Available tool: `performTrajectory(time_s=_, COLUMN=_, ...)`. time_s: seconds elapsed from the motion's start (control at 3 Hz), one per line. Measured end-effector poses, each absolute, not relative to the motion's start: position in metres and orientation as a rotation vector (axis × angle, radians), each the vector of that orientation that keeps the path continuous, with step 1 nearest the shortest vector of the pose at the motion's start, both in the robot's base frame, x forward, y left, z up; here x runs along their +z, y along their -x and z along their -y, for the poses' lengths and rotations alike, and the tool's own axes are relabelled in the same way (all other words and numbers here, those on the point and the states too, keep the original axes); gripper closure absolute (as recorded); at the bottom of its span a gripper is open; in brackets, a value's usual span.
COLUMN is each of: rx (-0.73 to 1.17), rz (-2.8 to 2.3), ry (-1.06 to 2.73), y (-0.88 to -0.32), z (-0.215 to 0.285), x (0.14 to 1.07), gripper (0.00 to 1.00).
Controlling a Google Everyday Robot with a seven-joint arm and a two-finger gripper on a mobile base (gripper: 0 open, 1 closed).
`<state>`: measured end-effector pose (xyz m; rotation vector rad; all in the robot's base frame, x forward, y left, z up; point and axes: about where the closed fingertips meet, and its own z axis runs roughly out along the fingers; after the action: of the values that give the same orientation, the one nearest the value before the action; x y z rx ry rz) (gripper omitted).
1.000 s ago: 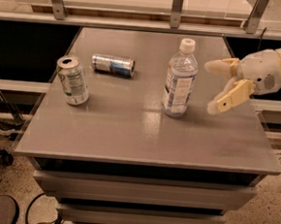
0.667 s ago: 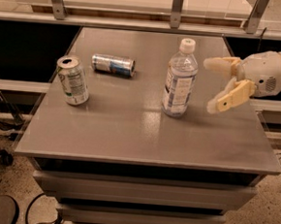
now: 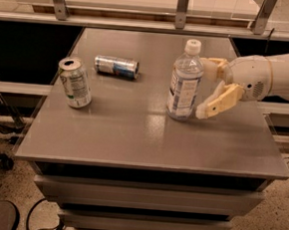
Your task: Knock blue plastic bottle over
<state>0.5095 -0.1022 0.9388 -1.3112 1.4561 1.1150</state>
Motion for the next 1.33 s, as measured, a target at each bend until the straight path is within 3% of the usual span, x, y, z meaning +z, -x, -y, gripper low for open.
performTrajectory(time_s=0.33, rx=1.183, rz=-1.428, ry=1.337, y=-0.505, z=0.075, x=0.930, gripper=0.17)
performTrajectory(time_s=1.33, rx=1.231, rz=-1.395, ry=1.391, y=-0.509, z=0.048, x=0.922, gripper=0.88)
